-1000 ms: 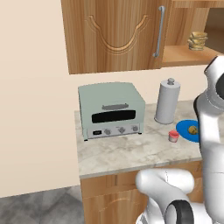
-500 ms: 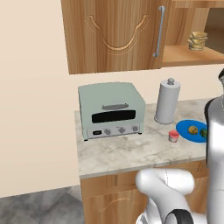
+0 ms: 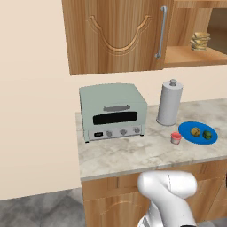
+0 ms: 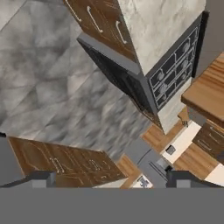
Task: Pick the avocado and bread from the counter and place them on the plate. Then pick the jam from the cabinet and place it next to the plate. Lastly close the cabinet door.
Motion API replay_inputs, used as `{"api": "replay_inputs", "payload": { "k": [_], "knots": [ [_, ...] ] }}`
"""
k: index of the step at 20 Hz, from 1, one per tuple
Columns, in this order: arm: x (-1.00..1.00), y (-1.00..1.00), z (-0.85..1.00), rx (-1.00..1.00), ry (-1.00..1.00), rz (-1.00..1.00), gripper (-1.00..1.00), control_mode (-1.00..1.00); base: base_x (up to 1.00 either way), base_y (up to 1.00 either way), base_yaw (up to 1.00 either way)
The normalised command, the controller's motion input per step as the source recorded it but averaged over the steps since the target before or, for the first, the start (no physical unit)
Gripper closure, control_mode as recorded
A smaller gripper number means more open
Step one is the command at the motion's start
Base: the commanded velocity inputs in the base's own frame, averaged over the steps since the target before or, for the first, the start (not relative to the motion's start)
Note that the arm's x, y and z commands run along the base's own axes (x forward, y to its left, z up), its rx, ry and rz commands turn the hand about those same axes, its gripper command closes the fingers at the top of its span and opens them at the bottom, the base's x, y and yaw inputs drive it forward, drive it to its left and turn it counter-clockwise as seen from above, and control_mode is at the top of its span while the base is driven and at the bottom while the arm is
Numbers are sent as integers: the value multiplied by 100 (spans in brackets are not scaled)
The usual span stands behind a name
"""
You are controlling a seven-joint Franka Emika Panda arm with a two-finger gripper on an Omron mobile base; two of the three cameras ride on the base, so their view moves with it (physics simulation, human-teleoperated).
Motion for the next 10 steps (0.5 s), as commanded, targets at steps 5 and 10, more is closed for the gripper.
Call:
{"api": "replay_inputs", "payload": {
  "k": [5,10],
  "knots": [
    [-25,-29,9,25,-14,27,-100,-100,0,0,0],
    [-14,-32,20,6,-18,0,-100,-100,0,0,0]
  ]
}}
